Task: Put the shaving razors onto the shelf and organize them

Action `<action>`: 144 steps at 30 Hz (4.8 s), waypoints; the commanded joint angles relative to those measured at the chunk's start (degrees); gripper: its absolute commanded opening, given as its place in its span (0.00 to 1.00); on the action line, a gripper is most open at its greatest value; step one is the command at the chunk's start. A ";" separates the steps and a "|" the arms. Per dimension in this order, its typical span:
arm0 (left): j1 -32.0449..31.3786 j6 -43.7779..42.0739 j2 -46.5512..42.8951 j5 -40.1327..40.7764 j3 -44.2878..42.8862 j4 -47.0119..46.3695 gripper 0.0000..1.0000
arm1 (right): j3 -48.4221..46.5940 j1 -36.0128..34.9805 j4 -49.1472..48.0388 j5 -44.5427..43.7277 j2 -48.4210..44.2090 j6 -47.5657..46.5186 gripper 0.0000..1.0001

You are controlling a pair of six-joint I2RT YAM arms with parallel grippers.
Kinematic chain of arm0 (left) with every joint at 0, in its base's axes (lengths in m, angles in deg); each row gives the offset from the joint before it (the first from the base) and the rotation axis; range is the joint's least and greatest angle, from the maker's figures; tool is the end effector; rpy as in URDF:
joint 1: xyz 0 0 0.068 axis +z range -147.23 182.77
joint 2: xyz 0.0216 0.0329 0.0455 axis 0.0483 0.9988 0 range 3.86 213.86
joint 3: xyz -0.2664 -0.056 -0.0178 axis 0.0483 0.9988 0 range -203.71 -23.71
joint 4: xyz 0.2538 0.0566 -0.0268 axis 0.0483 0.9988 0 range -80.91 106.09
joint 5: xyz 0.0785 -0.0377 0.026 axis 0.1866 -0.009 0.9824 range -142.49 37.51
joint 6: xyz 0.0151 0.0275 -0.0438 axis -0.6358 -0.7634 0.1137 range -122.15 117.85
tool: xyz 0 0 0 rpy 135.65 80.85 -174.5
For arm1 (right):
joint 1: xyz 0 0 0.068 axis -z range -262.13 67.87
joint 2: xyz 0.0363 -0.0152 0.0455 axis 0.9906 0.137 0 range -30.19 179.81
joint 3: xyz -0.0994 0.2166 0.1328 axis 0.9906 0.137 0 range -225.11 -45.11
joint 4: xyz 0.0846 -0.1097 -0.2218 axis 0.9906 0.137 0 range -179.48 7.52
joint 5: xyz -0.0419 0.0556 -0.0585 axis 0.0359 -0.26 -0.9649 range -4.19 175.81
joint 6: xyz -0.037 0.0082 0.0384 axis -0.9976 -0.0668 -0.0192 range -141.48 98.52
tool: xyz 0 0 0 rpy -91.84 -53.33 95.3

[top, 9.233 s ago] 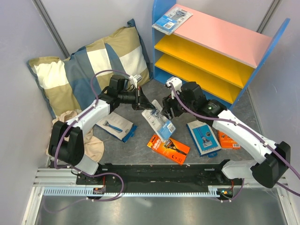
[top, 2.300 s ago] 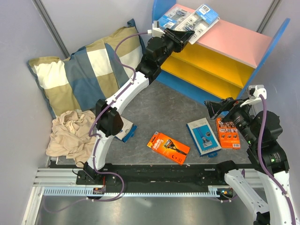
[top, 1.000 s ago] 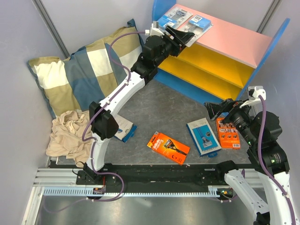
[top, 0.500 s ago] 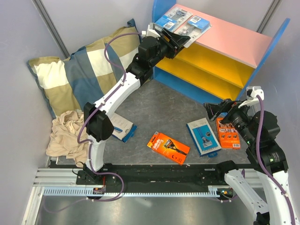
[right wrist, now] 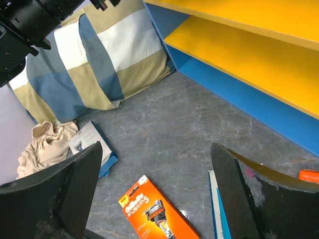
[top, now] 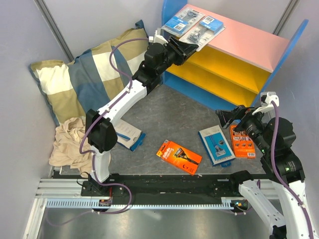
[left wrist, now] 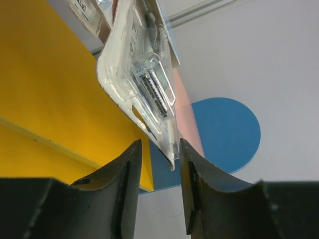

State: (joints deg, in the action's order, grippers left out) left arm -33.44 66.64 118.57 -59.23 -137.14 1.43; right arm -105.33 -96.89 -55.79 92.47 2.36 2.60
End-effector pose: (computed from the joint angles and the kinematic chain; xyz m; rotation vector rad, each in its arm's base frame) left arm 0.3890 -0.2900 0.4200 -0.3623 1.6307 -1.5381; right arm 0.0913 0.0283 0.4110 0.0495 1.7109 0.6055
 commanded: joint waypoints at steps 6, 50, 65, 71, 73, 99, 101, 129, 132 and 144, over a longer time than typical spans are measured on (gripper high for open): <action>0.79 0.46 -2.31 -2.13 0.31 -7.98 0.16 | 1.16 0.09 -1.96 0.46 -0.39 0.53 0.98; -4.14 13.13 8.86 11.93 -11.12 -12.03 0.17 | 0.46 0.09 0.50 -0.50 -1.09 -1.84 0.98; -4.14 7.68 3.68 7.10 -2.87 -12.28 0.95 | 0.46 0.09 0.50 -0.42 -1.35 -1.22 0.98; -4.14 2.59 -3.87 7.01 8.35 -18.87 0.99 | 0.72 0.09 0.50 -0.42 -1.53 -1.14 0.98; -4.14 1.17 -7.03 7.01 12.77 -22.03 1.00 | 0.72 0.17 0.41 -0.24 -1.53 -1.14 0.98; 7.11 -28.53 -42.73 -0.53 37.05 14.69 1.00 | 8.81 0.09 -1.17 7.58 2.42 -4.21 0.98; 7.64 -30.47 -41.95 -2.21 37.05 17.67 1.00 | 9.42 0.17 -0.47 7.58 3.48 -4.91 0.98; 0.79 -21.00 -46.95 -19.45 71.92 20.58 0.99 | 25.85 0.00 -13.37 21.81 13.76 0.97 0.98; -3.07 -17.40 -48.36 -18.22 75.79 19.44 0.99 | 27.97 -0.26 -15.58 23.05 15.08 2.11 0.98; -13.71 -4.73 -44.85 -13.48 85.30 8.11 0.99 | 32.27 -6.94 -22.35 22.09 21.49 4.22 0.98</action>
State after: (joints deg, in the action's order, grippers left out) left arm -45.07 55.63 71.63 -75.32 -52.81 16.38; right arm -73.93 -101.77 -73.28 114.48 22.23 5.90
